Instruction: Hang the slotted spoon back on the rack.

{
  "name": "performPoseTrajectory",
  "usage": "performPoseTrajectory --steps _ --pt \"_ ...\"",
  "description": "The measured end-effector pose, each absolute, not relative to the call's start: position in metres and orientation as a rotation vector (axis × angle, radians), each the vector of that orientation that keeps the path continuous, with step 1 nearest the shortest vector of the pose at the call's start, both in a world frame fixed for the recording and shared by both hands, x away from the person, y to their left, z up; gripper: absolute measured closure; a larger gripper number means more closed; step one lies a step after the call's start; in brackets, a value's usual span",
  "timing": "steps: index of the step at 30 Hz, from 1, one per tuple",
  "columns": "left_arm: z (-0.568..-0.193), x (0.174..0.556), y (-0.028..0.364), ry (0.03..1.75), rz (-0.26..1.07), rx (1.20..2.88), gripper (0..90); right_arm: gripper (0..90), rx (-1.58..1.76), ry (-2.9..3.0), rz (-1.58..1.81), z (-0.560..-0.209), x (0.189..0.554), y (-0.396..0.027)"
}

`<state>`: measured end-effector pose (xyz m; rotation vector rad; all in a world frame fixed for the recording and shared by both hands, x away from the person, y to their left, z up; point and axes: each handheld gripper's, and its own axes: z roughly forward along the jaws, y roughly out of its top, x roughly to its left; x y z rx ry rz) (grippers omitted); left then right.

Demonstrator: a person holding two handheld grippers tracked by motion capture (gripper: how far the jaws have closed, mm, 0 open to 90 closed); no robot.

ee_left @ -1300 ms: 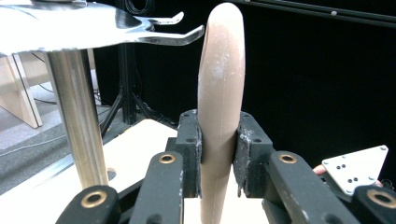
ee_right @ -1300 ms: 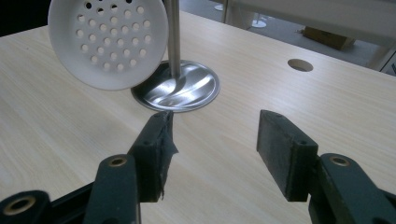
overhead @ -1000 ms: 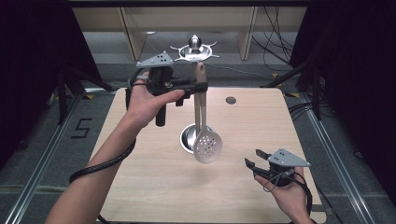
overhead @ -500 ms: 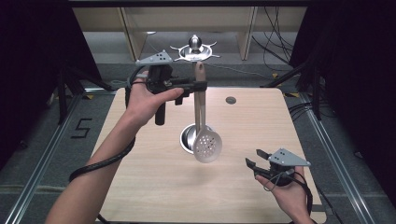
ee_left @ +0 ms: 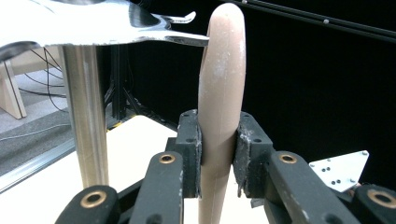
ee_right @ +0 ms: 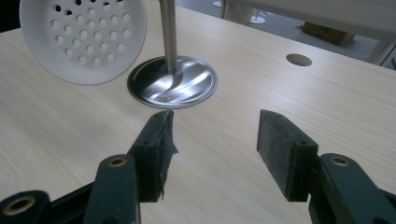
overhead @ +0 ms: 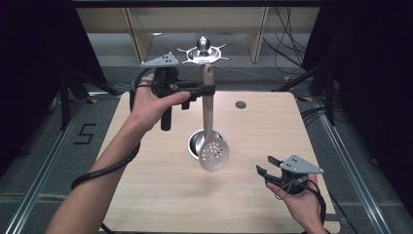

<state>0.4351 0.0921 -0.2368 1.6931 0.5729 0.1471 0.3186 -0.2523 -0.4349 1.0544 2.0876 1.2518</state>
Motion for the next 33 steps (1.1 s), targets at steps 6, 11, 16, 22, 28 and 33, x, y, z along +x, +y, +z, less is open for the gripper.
performPoseTrajectory --steps 6,11,16,22,28,33 --pt "-0.238 0.4368 0.0934 0.579 0.122 1.679 73.0 46.4 1.063 2.089 1.247 -0.4349 0.3182 -0.2528" --pt "-0.2405 0.4402 0.0956 0.594 0.09 1.653 72.8 46.4 1.024 2.078 1.24 -0.4361 0.3198 -0.2539" --pt "-0.2403 0.4415 0.0961 0.598 0.092 1.655 72.5 46.4 1.039 2.092 1.241 -0.4365 0.3195 -0.2532" --pt "-0.2412 0.443 0.0965 0.603 0.103 1.652 71.9 46.4 1.044 2.096 1.238 -0.4365 0.3191 -0.253" --pt "-0.2421 0.4437 0.0963 0.613 0.13 1.644 70.5 46.4 1.085 2.095 1.245 -0.4366 0.317 -0.252" --pt "-0.2434 0.4442 0.0967 0.62 0.151 1.638 69.8 46.3 1.046 2.093 1.24 -0.4372 0.3192 -0.2534"
